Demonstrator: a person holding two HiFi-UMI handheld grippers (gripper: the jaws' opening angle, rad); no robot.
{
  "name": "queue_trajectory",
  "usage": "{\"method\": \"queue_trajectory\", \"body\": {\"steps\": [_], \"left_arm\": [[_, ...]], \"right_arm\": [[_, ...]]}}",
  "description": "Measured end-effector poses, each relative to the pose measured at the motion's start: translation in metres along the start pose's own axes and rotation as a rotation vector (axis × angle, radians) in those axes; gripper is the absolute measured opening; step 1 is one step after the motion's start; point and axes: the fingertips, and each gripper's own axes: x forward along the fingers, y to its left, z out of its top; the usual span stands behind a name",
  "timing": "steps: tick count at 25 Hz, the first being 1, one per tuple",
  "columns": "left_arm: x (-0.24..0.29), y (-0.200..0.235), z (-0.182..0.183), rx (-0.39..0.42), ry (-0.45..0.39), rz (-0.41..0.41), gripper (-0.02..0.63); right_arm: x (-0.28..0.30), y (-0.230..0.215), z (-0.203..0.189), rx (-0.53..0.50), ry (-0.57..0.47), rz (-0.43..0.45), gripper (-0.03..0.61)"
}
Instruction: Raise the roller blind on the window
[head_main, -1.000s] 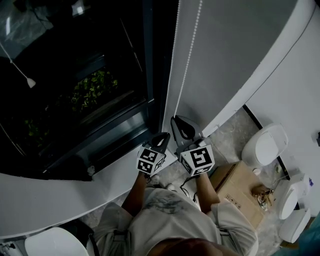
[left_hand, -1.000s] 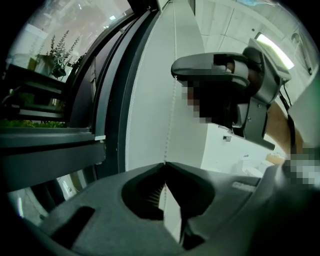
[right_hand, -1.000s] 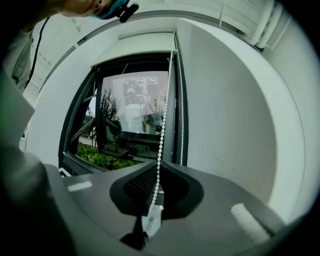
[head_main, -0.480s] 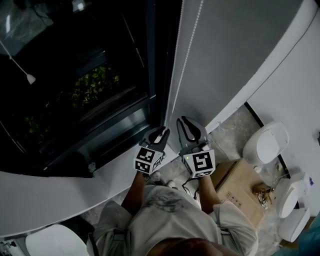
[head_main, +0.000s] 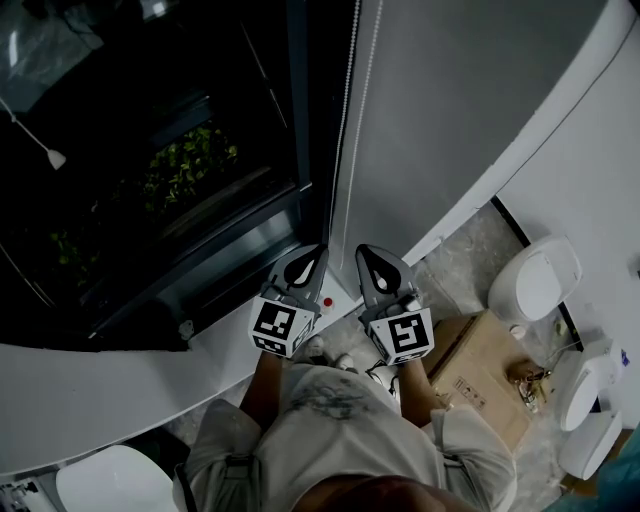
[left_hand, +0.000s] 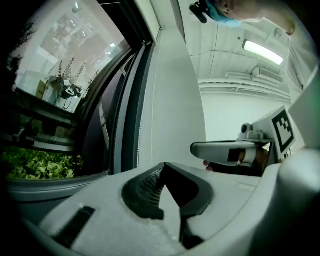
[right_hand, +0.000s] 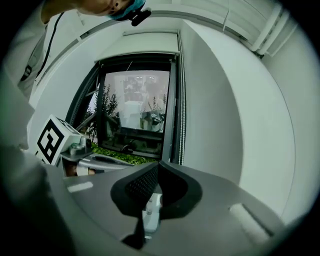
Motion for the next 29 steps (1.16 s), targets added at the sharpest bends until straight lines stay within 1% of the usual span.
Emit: {"method": "queue_trajectory", "body": {"steps": [3, 6, 10, 13, 16, 22, 26, 29], "left_arm": [[-0.004, 0.0, 0.001, 0.001, -0.005, 0.004, 0.005], [-0.005, 0.001, -0.003, -0.007, 0.002, 0.008, 0.005], [-0.005, 0.0, -0.001, -0.01, -0.002, 0.007, 0.005], [-0.005, 0.001, 0.0, -0.009, -0.005, 0.009, 0.005], [-0.005, 0.0, -0.001, -0.012, -0.001, 0.009, 0.005], [-0.005, 0.001, -0.001, -0.011, -0.005, 0.009, 0.005], [-0.007, 0.004, -0.001, -0.013, -0.005, 0.013, 0.005], [-0.007, 0.005, -0.002, -0.016, -0.003, 0.016, 0.005]], "right_arm": [[0.0, 0.009, -0.006, 0.016, -0.008, 0.036, 0.008], [0.002, 0.014, -0.009, 0.01, -0.015, 0.052, 0.008], [0.003, 0.013, -0.007, 0.006, -0.02, 0.051, 0.008], [0.002, 0.011, -0.011, 0.01, 0.017, 0.038, 0.008], [0.003, 0.011, -0.009, -0.003, -0.013, 0.045, 0.008], [0.004, 0.013, -0.01, -0.01, -0.009, 0.049, 0.008], [0.004, 0.013, -0.013, -0.006, 0.021, 0.044, 0.008], [0.005, 0.014, -0.011, -0.016, 0.004, 0.047, 0.008]]}}
